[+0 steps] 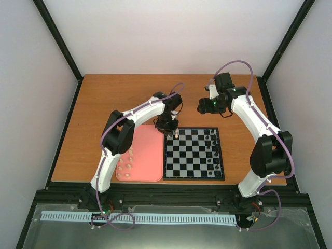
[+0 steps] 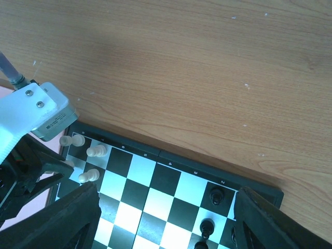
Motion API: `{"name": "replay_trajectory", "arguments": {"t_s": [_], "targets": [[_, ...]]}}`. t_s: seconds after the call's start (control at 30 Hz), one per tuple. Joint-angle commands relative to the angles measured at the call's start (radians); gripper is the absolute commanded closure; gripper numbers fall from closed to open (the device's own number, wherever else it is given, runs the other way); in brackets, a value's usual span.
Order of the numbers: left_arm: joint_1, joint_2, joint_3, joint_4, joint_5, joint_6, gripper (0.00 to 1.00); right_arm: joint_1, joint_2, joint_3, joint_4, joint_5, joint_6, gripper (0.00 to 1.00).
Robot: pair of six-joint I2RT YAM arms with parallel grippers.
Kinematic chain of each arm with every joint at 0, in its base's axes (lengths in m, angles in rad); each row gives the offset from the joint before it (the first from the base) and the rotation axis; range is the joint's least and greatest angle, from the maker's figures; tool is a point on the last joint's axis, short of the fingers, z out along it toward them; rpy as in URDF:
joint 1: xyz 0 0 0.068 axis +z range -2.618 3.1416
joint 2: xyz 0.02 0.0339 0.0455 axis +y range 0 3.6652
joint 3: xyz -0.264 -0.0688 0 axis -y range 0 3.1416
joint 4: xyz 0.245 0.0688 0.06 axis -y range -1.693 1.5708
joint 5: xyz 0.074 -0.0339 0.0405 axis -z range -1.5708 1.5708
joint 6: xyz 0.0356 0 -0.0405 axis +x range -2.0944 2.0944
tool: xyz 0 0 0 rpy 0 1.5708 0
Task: Set up the chess pieces on the board
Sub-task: Place the chess piece on the chessboard.
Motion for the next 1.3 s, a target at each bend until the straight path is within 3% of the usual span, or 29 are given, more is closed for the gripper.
{"name": "replay_trajectory", "arguments": {"t_s": [0.0, 0.67, 1.27], "targets": [[-0.010, 0.026, 0.034, -0.025, 0.016, 0.012, 0.98, -0.008, -0.014, 0.007, 0.007, 0.003, -0.013, 0.29], [-0.010, 0.033, 0.021, -0.025, 0.033, 0.020, 0.87, -0.009, -0.011, 0.006, 0.008, 0.000, -0.014, 0.29], [-0.010, -0.010, 0.031, -0.048, 0.005, 0.027, 0.64, -0.009, -0.008, 0.009, 0.009, -0.019, -0.016, 0.29]]}}
